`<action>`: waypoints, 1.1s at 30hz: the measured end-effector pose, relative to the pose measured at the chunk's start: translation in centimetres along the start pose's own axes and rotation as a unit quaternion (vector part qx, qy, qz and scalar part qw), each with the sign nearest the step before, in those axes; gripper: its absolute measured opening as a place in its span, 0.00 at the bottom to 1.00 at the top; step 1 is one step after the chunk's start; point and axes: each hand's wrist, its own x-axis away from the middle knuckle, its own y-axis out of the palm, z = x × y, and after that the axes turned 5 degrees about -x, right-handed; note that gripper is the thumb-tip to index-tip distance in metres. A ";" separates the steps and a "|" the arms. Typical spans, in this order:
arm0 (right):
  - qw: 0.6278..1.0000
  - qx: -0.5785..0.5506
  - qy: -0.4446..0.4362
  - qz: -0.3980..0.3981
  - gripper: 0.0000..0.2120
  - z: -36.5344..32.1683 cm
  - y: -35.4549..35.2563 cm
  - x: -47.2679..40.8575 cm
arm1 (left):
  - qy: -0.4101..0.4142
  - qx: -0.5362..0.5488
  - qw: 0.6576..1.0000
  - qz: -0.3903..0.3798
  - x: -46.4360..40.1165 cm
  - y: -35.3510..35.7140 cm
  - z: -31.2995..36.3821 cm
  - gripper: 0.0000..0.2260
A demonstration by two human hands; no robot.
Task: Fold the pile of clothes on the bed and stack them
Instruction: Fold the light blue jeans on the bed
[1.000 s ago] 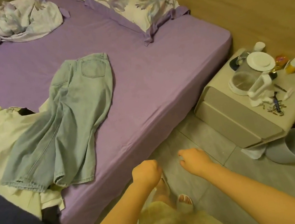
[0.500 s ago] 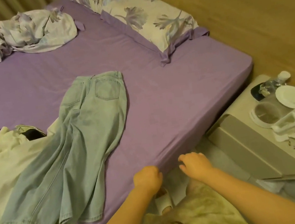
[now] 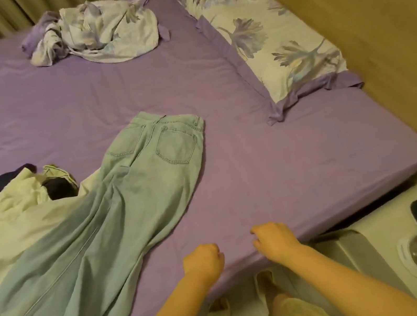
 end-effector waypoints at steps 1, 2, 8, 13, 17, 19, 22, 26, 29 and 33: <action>1.000 0.006 -0.009 0.000 0.17 0.6 -1.0 -1.2 | -0.010 0.008 1.000 0.002 -0.8 -0.7 0.7 0.17; 1.000 0.013 -0.019 0.001 0.17 1.2 -1.9 -2.3 | -0.020 0.016 1.000 0.005 -1.5 -1.4 1.3 0.17; 0.997 0.040 -0.065 -0.014 0.17 3.3 -6.4 -7.7 | -0.077 0.054 0.995 0.030 -4.5 -4.8 3.4 0.16; 0.992 0.063 -0.101 -0.030 0.17 2.5 -8.5 -10.8 | -0.116 0.075 0.990 0.035 -5.1 -6.3 3.1 0.16; 0.989 0.077 -0.124 -0.037 0.17 0.8 -9.4 -12.3 | -0.128 0.078 0.988 0.035 -5.1 -6.8 1.9 0.17; 0.987 0.083 -0.130 -0.037 0.17 0.0 -9.6 -12.9 | -0.130 0.077 0.988 0.036 -5.4 -7.0 1.2 0.17; 0.987 0.084 -0.133 -0.030 0.17 -1.1 -10.0 -13.8 | -0.129 0.071 0.989 0.034 -6.3 -7.5 0.4 0.16; 0.989 0.078 -0.126 -0.018 0.16 -2.9 -10.6 -15.2 | -0.114 0.068 0.990 0.041 -7.8 -8.6 -0.7 0.16; 0.991 0.068 -0.111 -0.004 0.16 -4.7 -10.9 -16.5 | -0.094 0.061 0.993 0.042 -8.9 -9.9 -2.2 0.16; 0.996 0.044 -0.079 -0.004 0.16 -6.4 -11.0 -18.2 | -0.082 0.048 0.995 0.027 -11.0 -12.3 -5.1 0.16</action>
